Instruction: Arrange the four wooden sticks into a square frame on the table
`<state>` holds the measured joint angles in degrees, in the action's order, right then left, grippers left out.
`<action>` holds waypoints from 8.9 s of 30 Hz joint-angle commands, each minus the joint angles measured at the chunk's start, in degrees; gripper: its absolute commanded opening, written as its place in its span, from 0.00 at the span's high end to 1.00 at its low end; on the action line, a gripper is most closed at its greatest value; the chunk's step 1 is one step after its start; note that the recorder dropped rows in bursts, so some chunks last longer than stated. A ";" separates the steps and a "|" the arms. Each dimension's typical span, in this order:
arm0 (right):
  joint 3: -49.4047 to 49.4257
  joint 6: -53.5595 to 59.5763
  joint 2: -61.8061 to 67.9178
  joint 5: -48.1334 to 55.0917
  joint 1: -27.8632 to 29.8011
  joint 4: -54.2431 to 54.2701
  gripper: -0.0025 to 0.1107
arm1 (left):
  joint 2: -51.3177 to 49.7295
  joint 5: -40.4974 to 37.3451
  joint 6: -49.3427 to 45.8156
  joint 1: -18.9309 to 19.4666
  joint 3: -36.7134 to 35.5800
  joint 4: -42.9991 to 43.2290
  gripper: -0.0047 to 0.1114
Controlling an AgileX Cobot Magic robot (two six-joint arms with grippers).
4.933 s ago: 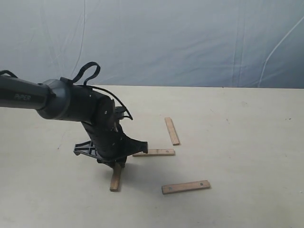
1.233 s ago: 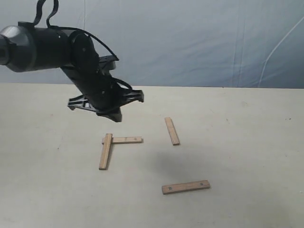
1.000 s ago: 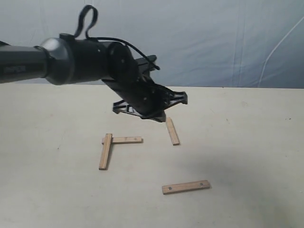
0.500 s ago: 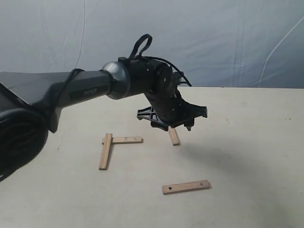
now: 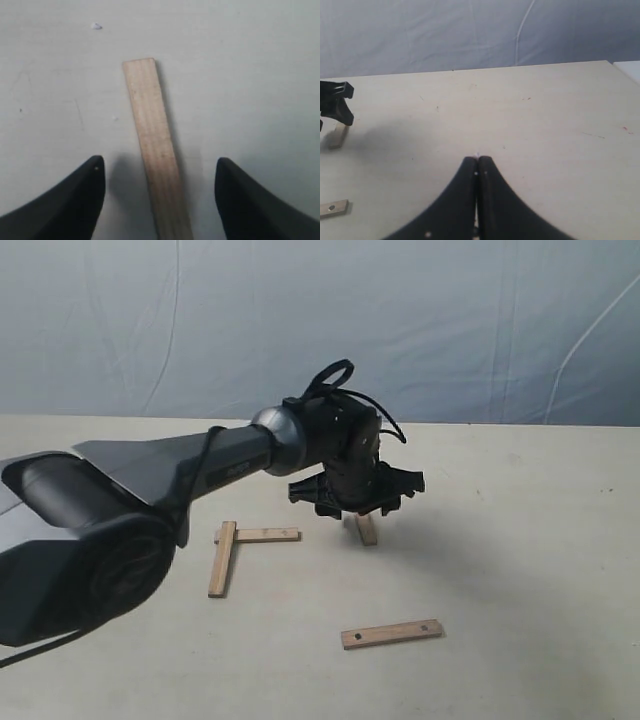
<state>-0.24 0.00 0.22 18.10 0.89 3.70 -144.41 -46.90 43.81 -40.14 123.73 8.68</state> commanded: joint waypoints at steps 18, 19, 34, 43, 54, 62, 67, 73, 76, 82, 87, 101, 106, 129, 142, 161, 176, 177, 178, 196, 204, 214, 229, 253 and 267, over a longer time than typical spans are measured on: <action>0.24 0.00 -0.22 -0.44 -0.33 0.00 0.98 | -4.23 0.65 0.82 -0.23 1.35 1.97 0.96; 0.24 0.00 -0.22 -0.44 -0.33 0.00 0.98 | -3.82 0.03 0.82 -0.23 1.35 2.63 0.96; 0.24 0.00 -0.22 -0.44 -0.33 0.00 0.98 | 14.44 -18.18 -2.10 -5.86 -11.59 8.05 0.96; 0.24 0.00 -0.22 -0.44 -0.33 0.00 0.98 | 25.17 -0.42 5.23 -3.62 -34.46 4.50 0.96; 0.24 0.00 -0.22 -0.44 -0.33 0.00 0.98 | 25.19 10.92 5.48 1.45 -39.74 2.56 0.96; 0.24 0.00 -0.22 -0.44 -0.33 0.00 0.98 | 24.18 11.97 5.48 3.30 -39.74 2.87 0.96; 0.24 0.00 -0.22 -0.44 -0.33 0.00 0.98 | 23.41 12.38 5.48 4.19 -39.74 2.50 0.96; 0.24 0.00 -0.22 -0.44 -0.33 0.00 0.98 | 21.12 15.01 5.11 4.21 -39.74 2.20 0.96; 0.24 0.00 -0.22 -0.44 -0.33 0.00 0.98 | 20.26 15.74 5.11 4.21 -39.74 1.91 0.96; 0.24 0.00 -0.22 -0.44 -0.33 0.00 0.98 | 20.36 15.78 4.49 4.61 -39.74 2.30 0.96; 0.24 0.00 -0.22 -0.44 -0.33 0.00 0.98 | 22.92 15.04 3.47 4.61 -39.62 2.46 0.95; 0.24 0.00 -0.22 -0.44 -0.33 0.00 0.98 | 42.71 -5.23 -20.19 13.04 -44.04 -2.29 0.96; 0.24 0.00 -0.22 -0.44 -0.33 0.00 0.98 | 56.69 -1.22 -23.20 22.09 -55.65 -3.71 0.96; 0.24 0.00 -0.22 -0.95 -0.33 0.00 0.98 | 132.82 25.65 -27.36 31.58 -99.14 -12.99 0.96; 0.24 0.00 -0.22 -26.59 -0.33 13.78 0.98 | 144.41 44.02 -28.23 31.58 -119.68 -13.38 0.96; -16.52 -33.95 22.41 -56.77 -0.33 -9.00 0.98 | 144.41 40.95 -29.20 31.58 -123.73 -3.67 0.96; -52.36 -78.94 77.56 -25.04 -7.63 -79.06 0.98 | 144.41 40.26 -29.48 31.58 -123.73 -1.22 0.96; -53.55 -80.57 80.01 -20.85 -9.91 -81.90 0.98 | 144.41 40.26 -29.48 31.58 -123.73 -0.74 0.96; -54.32 -80.75 82.27 -17.50 -11.72 -82.98 0.98 | 144.41 40.26 -29.48 31.58 -123.73 0.05 0.96; -90.01 -12.19 111.13 34.96 -29.64 -5.12 0.51 | 144.41 39.84 -29.48 31.58 -123.73 2.37 0.96; -97.86 -17.83 122.13 32.70 -36.64 -3.70 0.54 | 144.41 39.84 -29.48 31.58 -123.73 2.37 0.96; -116.84 -26.84 138.05 38.92 -41.60 -9.86 0.54 | 144.41 39.84 -29.48 31.58 -123.73 2.37 0.96; -117.21 -28.20 139.86 38.22 -42.40 -11.29 0.54 | 144.41 40.05 -29.48 37.77 -123.73 2.33 0.96; -116.79 -17.72 133.86 47.56 -39.15 -11.38 0.99 | 144.41 40.05 -29.48 37.77 -123.73 2.33 0.96; -85.07 -9.18 115.40 36.52 -30.14 -15.17 0.99 | 144.41 40.05 -29.48 37.79 -123.73 2.54 0.96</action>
<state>-91.31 -10.14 118.90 58.66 -31.30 -10.30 -0.38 -7.10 14.29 -2.54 0.19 10.90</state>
